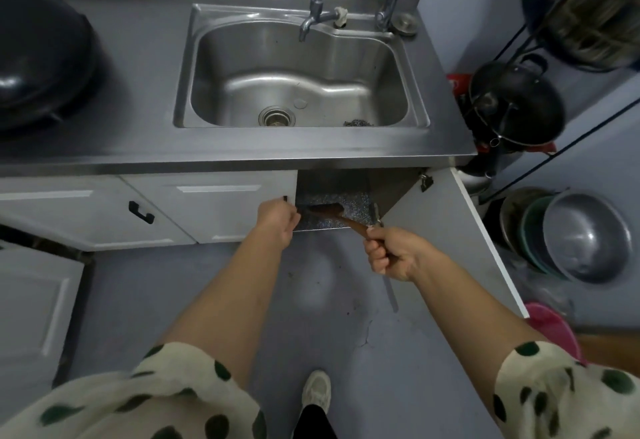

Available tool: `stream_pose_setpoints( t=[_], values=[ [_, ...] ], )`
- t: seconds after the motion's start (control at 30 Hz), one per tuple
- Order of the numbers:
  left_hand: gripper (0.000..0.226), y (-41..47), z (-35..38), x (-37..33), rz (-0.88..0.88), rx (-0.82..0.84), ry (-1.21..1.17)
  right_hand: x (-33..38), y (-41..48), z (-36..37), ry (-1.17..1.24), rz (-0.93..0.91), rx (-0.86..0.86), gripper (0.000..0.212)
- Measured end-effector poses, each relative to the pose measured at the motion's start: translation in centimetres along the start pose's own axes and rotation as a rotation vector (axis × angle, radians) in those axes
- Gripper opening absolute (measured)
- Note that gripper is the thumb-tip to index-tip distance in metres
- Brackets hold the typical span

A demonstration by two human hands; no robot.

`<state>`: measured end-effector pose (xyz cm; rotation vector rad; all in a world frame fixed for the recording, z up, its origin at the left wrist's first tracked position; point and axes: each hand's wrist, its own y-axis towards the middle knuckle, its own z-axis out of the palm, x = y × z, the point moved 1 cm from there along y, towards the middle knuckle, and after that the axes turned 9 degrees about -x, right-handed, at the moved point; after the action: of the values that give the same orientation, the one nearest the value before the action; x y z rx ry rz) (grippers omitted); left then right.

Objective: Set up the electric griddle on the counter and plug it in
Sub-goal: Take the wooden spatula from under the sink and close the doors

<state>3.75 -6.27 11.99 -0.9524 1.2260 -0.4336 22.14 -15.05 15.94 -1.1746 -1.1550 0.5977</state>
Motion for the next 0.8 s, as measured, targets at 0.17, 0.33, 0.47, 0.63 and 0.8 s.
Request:
stream_pose_setpoints(
  t=[0.17, 0.33, 0.47, 0.63, 0.8],
  values=[
    [0.026, -3.0, -0.3, 1.3, 0.029, 0.091, 0.178, -1.8, -5.6, -3.2, 0.059, -0.037, 0.039, 0.033],
    [0.034, -8.3, 2.0, 3.4, 0.106, 0.192, 0.307, -4.6, -11.7, -8.5, 0.18, -0.117, 0.005, 0.033],
    [0.028, -13.6, 5.8, 7.0, 0.153, 0.359, 0.473, -6.7, -15.8, -14.0, 0.326, -0.188, -0.042, 0.029],
    [0.036, -19.3, 10.8, 11.3, 0.189, 0.501, 0.587, -8.1, -18.1, -20.1, 0.441, -0.312, -0.083, 0.026],
    [0.036, -22.4, 16.1, 14.8, 0.247, 0.56, 0.698, -8.0, -17.5, -25.0, 0.532, -0.354, -0.102, 0.027]
  ],
)
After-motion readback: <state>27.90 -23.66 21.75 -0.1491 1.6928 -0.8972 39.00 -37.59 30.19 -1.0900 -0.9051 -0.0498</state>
